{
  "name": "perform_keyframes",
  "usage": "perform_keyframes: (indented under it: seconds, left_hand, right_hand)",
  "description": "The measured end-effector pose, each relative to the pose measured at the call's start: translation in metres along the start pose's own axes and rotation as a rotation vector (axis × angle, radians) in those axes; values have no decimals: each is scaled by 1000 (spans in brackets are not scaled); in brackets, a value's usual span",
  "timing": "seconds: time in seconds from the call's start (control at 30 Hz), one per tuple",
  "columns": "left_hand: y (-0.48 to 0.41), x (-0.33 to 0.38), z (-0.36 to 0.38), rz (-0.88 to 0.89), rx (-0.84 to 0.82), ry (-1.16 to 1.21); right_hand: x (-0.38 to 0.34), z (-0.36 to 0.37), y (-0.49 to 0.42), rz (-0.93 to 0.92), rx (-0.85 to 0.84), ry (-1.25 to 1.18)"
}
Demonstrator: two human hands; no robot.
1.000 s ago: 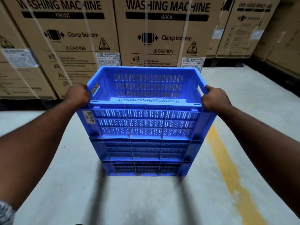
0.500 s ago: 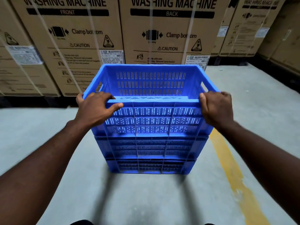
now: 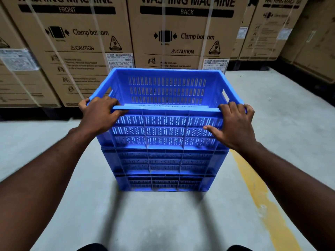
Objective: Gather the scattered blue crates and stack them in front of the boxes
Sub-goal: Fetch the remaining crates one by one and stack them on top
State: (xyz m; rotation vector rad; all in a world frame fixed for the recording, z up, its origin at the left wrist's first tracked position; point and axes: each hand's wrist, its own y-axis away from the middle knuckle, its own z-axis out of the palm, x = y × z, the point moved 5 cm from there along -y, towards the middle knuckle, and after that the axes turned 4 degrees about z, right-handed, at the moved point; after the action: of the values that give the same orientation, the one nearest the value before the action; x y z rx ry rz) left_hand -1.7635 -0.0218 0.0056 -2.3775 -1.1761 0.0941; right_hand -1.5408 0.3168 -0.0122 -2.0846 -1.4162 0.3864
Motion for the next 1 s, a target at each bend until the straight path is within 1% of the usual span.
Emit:
perform_keyframes:
  seconds: [0.1,0.3,0.47,0.7,1.0]
  left_hand:
    - [6,6,-1,0,4,6]
    - [13,12,2,45,-30,-28]
    - [16,17,1,36,22,-50]
    - [19,21,2,16,78,-73]
    - [22,27,1,27,94,-52]
  right_hand:
    - [2,1,0,-20,-25,45]
    - [3,1,-3,-14,-22,32]
    - [2,1,0,11,-12,9]
    - [7,4,2,0,-5,-22]
    - [6,4,4,32,-7,-41]
